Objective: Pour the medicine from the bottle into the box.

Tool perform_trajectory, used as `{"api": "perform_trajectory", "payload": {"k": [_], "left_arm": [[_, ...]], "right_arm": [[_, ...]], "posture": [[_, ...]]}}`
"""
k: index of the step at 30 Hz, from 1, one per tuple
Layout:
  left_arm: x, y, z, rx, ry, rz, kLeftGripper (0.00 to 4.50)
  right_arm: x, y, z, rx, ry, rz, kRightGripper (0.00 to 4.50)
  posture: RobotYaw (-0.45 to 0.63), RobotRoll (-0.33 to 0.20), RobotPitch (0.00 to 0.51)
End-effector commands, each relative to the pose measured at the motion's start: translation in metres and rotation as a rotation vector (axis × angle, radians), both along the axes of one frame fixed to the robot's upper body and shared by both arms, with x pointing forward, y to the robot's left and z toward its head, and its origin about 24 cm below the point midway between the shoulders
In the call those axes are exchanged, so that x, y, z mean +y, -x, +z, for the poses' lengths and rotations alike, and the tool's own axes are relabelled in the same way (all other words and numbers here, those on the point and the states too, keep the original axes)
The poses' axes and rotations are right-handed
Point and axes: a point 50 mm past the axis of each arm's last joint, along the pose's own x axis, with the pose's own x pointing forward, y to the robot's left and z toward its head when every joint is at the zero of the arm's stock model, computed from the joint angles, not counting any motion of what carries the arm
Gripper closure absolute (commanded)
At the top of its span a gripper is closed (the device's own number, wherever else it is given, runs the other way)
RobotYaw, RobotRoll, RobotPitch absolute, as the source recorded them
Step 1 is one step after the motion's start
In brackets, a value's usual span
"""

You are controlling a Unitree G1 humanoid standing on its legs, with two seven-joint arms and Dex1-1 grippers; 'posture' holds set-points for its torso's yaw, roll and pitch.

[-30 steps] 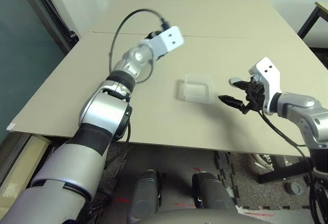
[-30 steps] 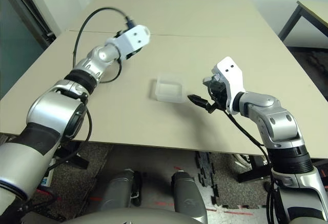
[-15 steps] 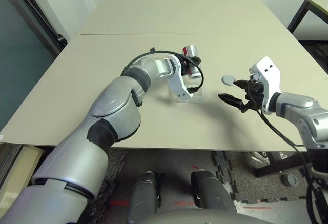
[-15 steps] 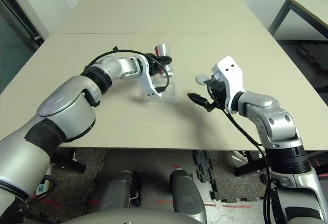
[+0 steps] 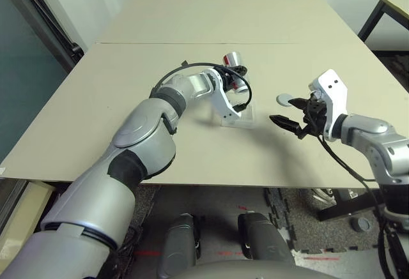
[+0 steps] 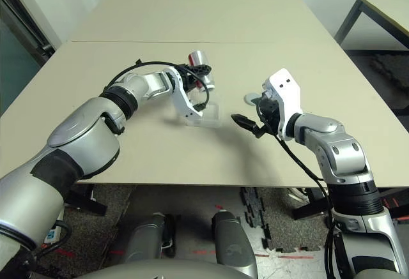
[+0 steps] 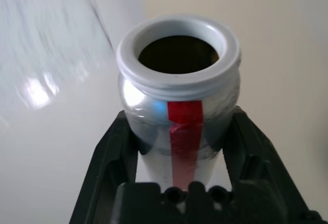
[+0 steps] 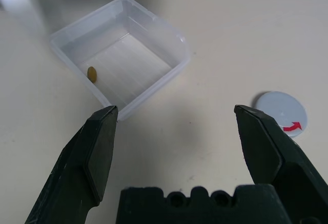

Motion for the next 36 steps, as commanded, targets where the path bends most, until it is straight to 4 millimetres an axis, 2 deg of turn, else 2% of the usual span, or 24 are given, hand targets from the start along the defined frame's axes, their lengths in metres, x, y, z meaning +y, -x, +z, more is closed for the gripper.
{"api": "perform_trajectory", "payload": {"k": [1,3,7,9,11,13,20,29,34,36], "left_arm": [[0.027,-0.013,0.007,0.367,0.638,0.248,2.02],[0.04,-0.016,0.005,0.466,0.871,0.317,2.02],[0.063,-0.018,-0.005,0.529,1.129,0.409,2.02],[0.074,-0.018,-0.014,0.565,1.268,0.461,2.02],[0.086,-0.015,-0.032,0.6,1.389,0.537,2.02],[0.094,-0.011,-0.048,0.609,1.407,0.591,2.02],[0.103,-0.002,-0.078,0.677,1.445,0.703,2.02],[0.099,0.001,-0.086,0.717,1.38,0.703,2.02],[0.097,0.002,-0.087,0.713,1.331,0.687,0.15],[0.097,0.002,-0.088,0.714,1.323,0.686,0.03]], "right_arm": [[-0.003,-0.001,0.002,-0.004,0.004,0.0,0.0],[-0.004,-0.001,0.003,-0.004,0.007,0.005,0.0],[-0.004,-0.005,0.003,-0.005,0.011,0.009,0.0],[-0.005,-0.007,0.002,-0.006,0.007,0.01,0.0],[-0.006,-0.008,0.002,-0.004,0.018,0.017,0.0],[-0.007,-0.009,0.001,-0.002,0.022,0.024,0.0],[-0.001,-0.009,0.002,0.002,0.011,0.038,0.0],[0.0,-0.007,0.003,0.002,0.008,0.038,0.0],[0.0,-0.007,0.004,0.0,0.005,0.033,0.0],[0.0,-0.007,0.004,-0.002,0.003,0.03,0.0]], "posture": [[-0.16,0.0,0.075],[-0.15,0.0,0.076],[-0.13,0.0,0.078],[-0.12,0.0,0.08],[-0.11,0.0,0.077],[-0.11,0.0,0.077],[-0.1,0.0,0.087],[-0.1,0.0,0.094],[-0.11,0.0,0.094],[-0.11,0.0,0.094]]}}
